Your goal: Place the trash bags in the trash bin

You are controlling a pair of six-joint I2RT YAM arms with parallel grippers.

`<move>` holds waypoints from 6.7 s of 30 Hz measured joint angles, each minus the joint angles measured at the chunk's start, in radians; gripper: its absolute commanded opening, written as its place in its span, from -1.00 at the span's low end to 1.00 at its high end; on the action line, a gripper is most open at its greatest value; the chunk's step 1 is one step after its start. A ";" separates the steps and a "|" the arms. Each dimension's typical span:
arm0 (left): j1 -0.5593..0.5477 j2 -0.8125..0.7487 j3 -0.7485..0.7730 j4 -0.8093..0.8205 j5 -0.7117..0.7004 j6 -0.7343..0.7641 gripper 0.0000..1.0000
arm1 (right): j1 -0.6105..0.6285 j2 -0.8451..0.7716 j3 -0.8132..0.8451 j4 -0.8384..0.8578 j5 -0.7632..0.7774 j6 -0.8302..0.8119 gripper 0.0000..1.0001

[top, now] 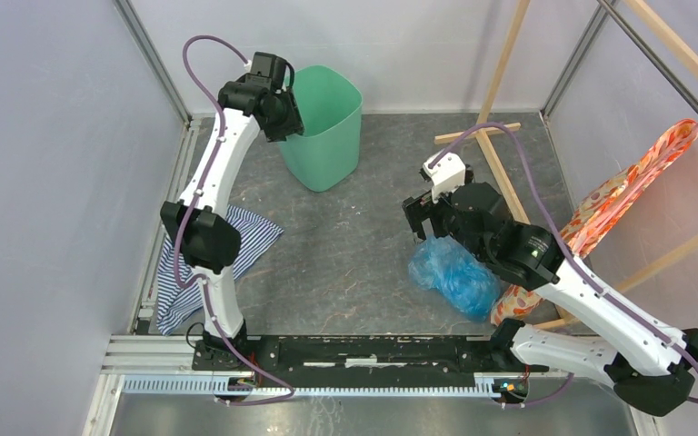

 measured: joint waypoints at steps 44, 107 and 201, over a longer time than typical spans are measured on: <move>-0.288 -0.803 -1.129 0.603 0.299 -0.032 0.83 | 0.004 0.071 -0.286 0.033 0.027 0.214 -0.91; -0.424 -0.632 -1.561 1.003 0.360 -0.296 0.34 | 0.299 0.091 -0.327 0.165 -0.034 0.213 0.33; -0.353 -0.767 -1.183 0.539 0.049 -0.072 -0.96 | 0.173 0.285 -0.629 0.452 0.021 0.326 0.20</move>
